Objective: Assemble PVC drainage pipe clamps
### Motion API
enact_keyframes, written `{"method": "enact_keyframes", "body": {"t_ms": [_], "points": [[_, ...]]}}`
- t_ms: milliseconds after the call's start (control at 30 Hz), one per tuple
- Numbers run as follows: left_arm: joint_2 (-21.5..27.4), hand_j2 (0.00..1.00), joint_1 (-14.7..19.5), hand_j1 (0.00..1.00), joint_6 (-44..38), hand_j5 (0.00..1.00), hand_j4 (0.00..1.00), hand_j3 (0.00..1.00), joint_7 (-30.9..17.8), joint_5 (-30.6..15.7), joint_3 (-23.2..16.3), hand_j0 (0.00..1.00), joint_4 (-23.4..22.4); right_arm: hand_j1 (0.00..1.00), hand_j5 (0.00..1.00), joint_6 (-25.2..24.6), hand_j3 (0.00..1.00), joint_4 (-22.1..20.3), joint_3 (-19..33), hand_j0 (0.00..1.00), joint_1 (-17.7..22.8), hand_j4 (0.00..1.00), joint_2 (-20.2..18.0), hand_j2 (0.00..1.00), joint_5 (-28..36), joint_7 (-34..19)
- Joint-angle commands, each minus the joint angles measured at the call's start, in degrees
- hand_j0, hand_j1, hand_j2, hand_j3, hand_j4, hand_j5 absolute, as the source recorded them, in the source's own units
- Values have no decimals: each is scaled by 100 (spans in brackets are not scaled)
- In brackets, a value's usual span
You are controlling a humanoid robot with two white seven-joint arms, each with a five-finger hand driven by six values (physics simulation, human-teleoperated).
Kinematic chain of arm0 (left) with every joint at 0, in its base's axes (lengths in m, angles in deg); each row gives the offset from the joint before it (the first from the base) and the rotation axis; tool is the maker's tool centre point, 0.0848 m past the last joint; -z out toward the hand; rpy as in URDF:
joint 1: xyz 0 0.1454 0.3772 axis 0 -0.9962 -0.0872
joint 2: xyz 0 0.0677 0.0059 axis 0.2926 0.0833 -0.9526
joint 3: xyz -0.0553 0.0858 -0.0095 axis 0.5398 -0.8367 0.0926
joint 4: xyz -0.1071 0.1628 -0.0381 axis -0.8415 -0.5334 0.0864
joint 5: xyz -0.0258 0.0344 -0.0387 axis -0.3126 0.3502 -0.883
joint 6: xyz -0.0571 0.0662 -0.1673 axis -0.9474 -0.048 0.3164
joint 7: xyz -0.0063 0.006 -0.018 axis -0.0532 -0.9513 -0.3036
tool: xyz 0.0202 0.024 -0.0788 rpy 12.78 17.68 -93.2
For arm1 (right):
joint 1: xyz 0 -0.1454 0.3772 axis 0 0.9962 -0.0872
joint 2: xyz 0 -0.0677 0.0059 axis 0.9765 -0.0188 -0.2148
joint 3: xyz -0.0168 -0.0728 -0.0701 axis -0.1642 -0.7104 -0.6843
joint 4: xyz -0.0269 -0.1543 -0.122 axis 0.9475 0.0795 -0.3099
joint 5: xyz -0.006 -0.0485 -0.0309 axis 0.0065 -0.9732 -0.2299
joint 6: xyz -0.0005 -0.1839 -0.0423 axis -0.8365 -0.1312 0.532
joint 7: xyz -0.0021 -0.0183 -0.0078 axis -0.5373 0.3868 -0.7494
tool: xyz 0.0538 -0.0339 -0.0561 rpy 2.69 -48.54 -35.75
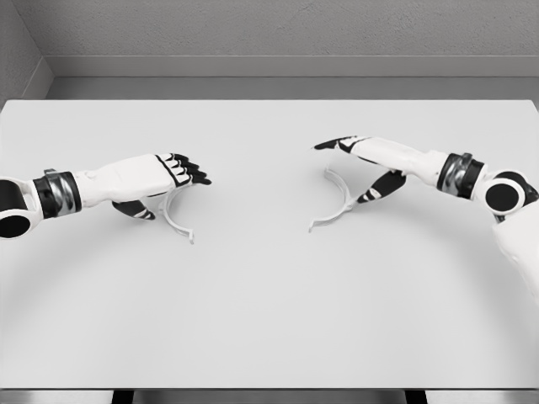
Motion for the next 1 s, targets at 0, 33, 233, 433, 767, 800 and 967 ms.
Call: {"method": "enact_keyframes", "body": {"t_ms": [0,33,233,433,767,800,967], "points": [[0,100,0,100,-5,100,100,100,3,-12,9,100,-28,100,100,-15,100,-6,171,100,0,100,-101,100,48,2],[0,100,0,100,-5,100,100,100,3,-12,9,100,-28,100,100,-15,100,3,267,100,9,100,-145,100,48,2],[-53,100,0,100,-5,100,100,100,12,-12,0,100,-19,100,100,-15,100,706,241,100,-211,100,-31,100,39,2],[-185,100,18,100,-5,100,100,100,3,-12,-18,100,-19,100,100,-15,100,952,232,100,-316,100,215,100,-251,2],[-282,100,18,100,-5,100,100,100,3,-12,-35,100,-19,100,100,-15,100,987,232,100,-325,100,593,100,-409,2],[-290,100,18,100,-5,100,100,100,3,-12,-35,100,-19,100,100,-15,100,987,232,100,-325,100,602,100,-418,2],[-387,100,44,100,-5,100,100,100,3,-3,-35,100,-19,100,100,-15,100,996,224,100,-325,100,690,100,-453,2]]}}
